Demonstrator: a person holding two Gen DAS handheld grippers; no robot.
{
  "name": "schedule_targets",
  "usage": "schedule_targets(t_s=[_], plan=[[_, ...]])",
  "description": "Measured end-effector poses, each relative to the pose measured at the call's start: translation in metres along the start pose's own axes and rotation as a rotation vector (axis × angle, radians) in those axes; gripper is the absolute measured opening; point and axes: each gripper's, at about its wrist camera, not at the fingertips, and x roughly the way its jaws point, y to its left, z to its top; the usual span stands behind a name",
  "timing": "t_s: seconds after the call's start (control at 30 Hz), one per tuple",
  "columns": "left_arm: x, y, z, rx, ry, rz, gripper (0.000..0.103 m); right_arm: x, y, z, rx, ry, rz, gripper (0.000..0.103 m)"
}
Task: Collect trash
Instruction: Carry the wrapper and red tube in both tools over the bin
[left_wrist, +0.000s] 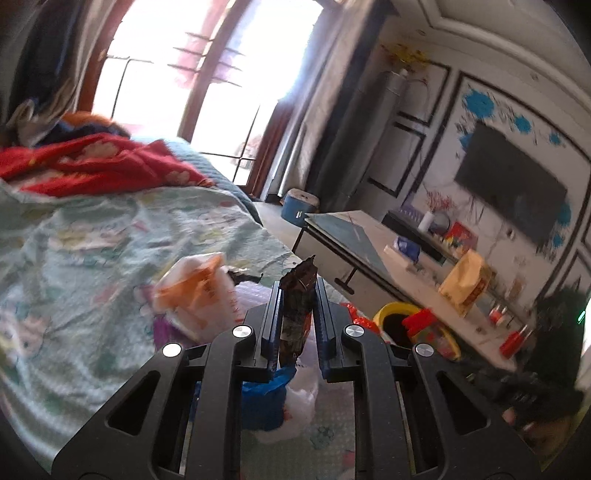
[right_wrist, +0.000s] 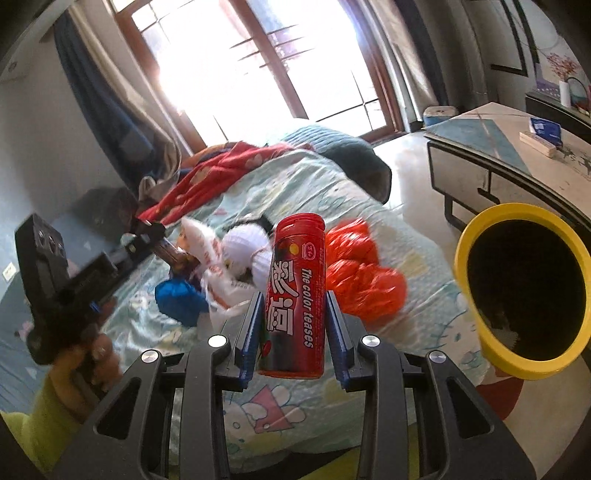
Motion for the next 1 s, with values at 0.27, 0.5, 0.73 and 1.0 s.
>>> schedule_targets(t_s=[0.27,0.5,0.73,1.0], plan=[[0.032,-0.017,-0.002,0.150,-0.030,-0.004,0.010,-0.010,-0.014,0.010,0.039,-0.033,-0.008,0.031],[0.051,-0.020,-0.006,0.207,-0.026,0.039,0.009,-0.010,-0.024,0.013,0.067,-0.033,-0.013,0.031],[0.043,-0.051,0.010,0.175,-0.059,-0.066,0.009,-0.011,-0.038,0.020,0.094,-0.043,-0.039,0.031],[0.063,-0.088,0.011,0.172,-0.026,-0.147,0.009,-0.026,-0.071,0.034,0.143,-0.101,-0.110,0.031]])
